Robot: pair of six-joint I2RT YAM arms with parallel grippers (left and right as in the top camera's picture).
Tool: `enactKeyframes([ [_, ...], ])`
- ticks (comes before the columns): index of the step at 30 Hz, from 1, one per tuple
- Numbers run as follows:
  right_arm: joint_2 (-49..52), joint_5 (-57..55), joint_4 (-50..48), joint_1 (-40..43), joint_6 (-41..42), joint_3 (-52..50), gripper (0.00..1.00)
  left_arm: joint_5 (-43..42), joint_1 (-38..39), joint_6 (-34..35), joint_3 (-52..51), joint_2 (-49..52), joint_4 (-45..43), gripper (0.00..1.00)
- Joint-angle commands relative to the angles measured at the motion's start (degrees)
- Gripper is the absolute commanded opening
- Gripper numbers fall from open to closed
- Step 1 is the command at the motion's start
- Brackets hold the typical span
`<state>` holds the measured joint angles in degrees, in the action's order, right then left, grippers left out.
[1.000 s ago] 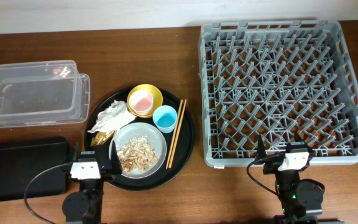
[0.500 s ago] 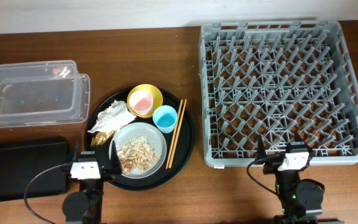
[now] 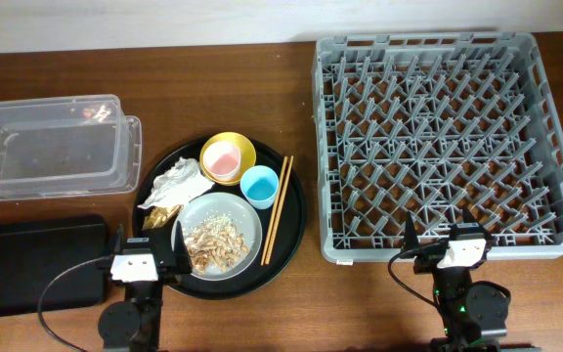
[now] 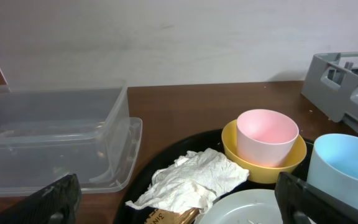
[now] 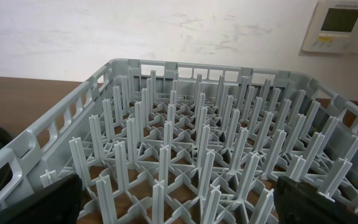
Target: Sort waste into correct bins and load items into the dishwasher rack
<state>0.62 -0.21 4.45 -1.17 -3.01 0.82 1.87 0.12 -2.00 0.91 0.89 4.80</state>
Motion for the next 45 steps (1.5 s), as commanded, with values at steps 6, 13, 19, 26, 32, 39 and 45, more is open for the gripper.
enactKeyframes([
  [6,-0.4,-0.5,0.1,-0.3,0.0,-0.5,0.98,-0.5,-0.3,-0.9,-0.4,-0.6,0.0,0.99],
  [13,-0.4,-0.5,0.1,-0.3,0.0,-0.5,0.98,-5.6,-0.2,0.5,-0.4,-0.6,-0.9,0.99],
  [19,-0.4,-0.5,0.1,-0.3,0.0,-0.5,0.98,-45.1,-0.2,5.9,-0.3,-0.5,-3.6,0.99],
  [26,-0.4,-0.5,0.1,-0.3,0.0,-0.5,0.98,-33.1,-0.3,5.0,5.5,0.2,-17.6,1.00],
  [32,-0.4,-0.5,0.1,-0.3,0.0,-0.5,0.98,-22.9,-0.3,-1.4,25.7,14.7,2.8,0.99],
  [39,-0.4,-0.5,0.1,-0.3,0.0,-0.5,0.98,-24.0,-0.3,-2.2,50.8,41.1,34.8,0.99],
  [45,-0.4,-0.5,0.1,-0.3,0.0,-0.5,0.98,-8.6,-0.3,6.5,62.2,64.7,47.8,0.99],
])
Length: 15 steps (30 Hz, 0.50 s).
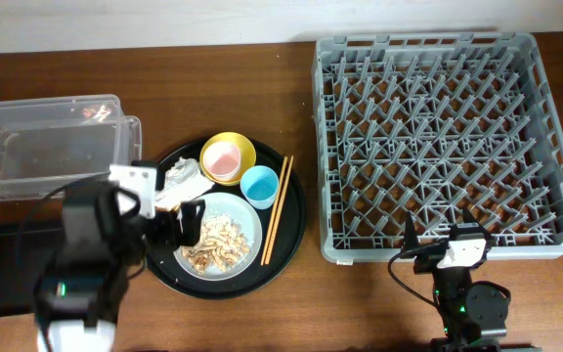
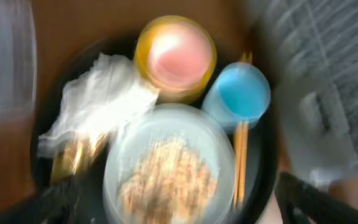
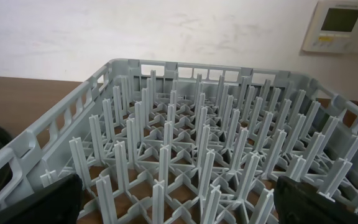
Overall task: Sort waste into correct bins and load items into the dishwasher rack
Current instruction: 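Reach the left gripper to the white tissue on the black tray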
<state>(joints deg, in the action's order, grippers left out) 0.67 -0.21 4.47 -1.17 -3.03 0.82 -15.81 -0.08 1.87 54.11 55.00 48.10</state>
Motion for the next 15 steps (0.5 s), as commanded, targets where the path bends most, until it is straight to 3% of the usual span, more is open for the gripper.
enactKeyframes([
  [1,-0.5,-0.5,0.1,-0.3,0.0,-0.5,0.98,10.7,-0.1,2.6,12.2,15.5,6.3,0.99],
  [5,-0.5,-0.5,0.1,-0.3,0.0,-0.5,0.98,9.4,-0.1,2.6,14.8,30.3,5.5,0.99],
  [9,-0.5,-0.5,0.1,-0.3,0.0,-0.5,0.98,9.0,-0.1,0.1,14.8,36.2,0.0,0.99],
  [11,-0.5,-0.5,0.1,-0.3,0.0,-0.5,0.98,9.0,-0.1,-1.7,14.8,37.7,-2.9,0.84],
  [13,-0.5,-0.5,0.1,-0.3,0.0,-0.5,0.98,7.7,0.2,-7.1,14.8,39.6,-4.8,0.79],
  [15,-0.5,-0.5,0.1,-0.3,0.0,-0.5,0.98,7.7,0.2,-8.1,14.8,41.4,-5.5,0.68],
])
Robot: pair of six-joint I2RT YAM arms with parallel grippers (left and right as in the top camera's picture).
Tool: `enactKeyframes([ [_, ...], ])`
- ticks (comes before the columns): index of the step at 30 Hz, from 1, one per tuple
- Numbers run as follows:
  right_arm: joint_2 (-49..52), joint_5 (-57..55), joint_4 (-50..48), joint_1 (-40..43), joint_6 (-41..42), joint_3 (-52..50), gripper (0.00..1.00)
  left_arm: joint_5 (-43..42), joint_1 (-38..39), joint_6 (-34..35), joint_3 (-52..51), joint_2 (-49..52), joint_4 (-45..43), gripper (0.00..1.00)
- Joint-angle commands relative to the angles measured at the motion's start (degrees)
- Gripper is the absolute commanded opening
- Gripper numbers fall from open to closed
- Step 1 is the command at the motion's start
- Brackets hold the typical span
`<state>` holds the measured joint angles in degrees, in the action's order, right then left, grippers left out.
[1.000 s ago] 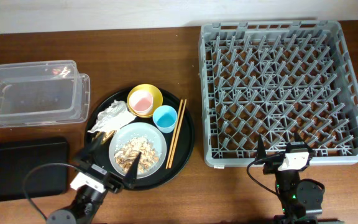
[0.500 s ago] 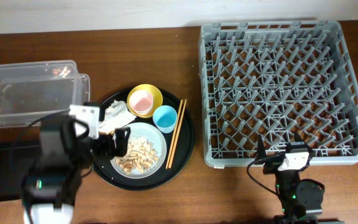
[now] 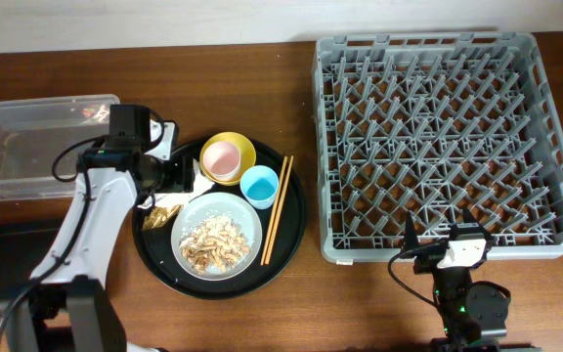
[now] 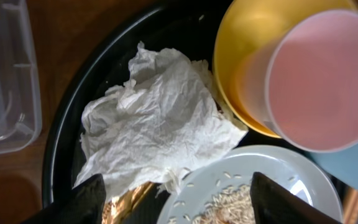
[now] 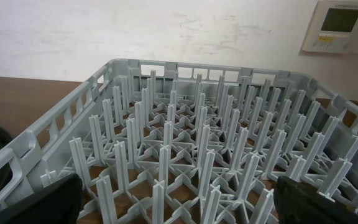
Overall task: Sort waste into correct bins and load items into the dishwasher rack
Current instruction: 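Reach the left gripper to the white tissue on the black tray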
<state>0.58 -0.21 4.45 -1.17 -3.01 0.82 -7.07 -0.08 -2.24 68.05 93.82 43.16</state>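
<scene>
A crumpled white napkin (image 4: 160,124) lies at the left of the black round tray (image 3: 154,264), with a gold wrapper (image 4: 132,202) at its near edge. My left gripper (image 3: 177,174) hangs open close above the napkin (image 3: 192,179); its midpoint (image 4: 182,200) is over the wrapper and the plate's rim. The tray also holds a pink cup (image 3: 222,158) inside a yellow bowl (image 3: 242,145), a blue cup (image 3: 258,185), a plate of rice (image 3: 216,236) and chopsticks (image 3: 278,210). My right gripper (image 3: 441,233) rests open at the near wall of the grey dishwasher rack (image 3: 438,137).
A clear plastic bin (image 3: 37,147) stands left of the tray, close behind my left arm. A black bin (image 3: 13,264) sits at the front left. The right wrist view shows only the rack's pegs (image 5: 197,143) and a wall.
My left gripper has gone from above the plate and napkin to farther back and lower, close over the napkin. It is still open. The right arm has not moved.
Both arms first rested at the table's front edge, the left looking across the tray. Then the left arm was raised over the tray, pointing down at the dishes. Now it is low over the napkin, and nothing on the tray has shifted.
</scene>
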Motion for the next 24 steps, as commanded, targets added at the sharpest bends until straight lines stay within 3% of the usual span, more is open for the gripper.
enactKeyframes([
  [1,-0.4,-0.5,0.1,-0.3,0.0,-0.5,0.98,-1.1,0.2,-4.7,0.9,3.8,-1.0,0.67],
  [6,-0.4,-0.5,0.1,-0.3,0.0,-0.5,0.98,-3.2,0.8,-9.9,0.8,8.1,-2.6,0.67],
  [12,-0.4,-0.5,0.1,-0.3,0.0,-0.5,0.98,-0.6,1.1,-9.9,0.8,11.9,-4.0,0.66],
  [14,-0.4,-0.5,0.1,-0.3,0.0,-0.5,0.98,-0.4,1.1,-9.9,0.8,11.9,-5.2,0.50],
  [16,-0.4,-0.5,0.1,-0.3,0.0,-0.5,0.98,-0.4,1.1,-9.8,0.8,11.9,-5.4,0.25],
  [19,-0.4,-0.5,0.1,-0.3,0.0,-0.5,0.98,-0.4,1.1,-7.5,1.0,11.8,-4.9,0.01],
  [24,-0.4,-0.5,0.1,-0.3,0.0,-0.5,0.98,-0.6,1.1,-5.6,4.4,9.3,0.1,0.01],
])
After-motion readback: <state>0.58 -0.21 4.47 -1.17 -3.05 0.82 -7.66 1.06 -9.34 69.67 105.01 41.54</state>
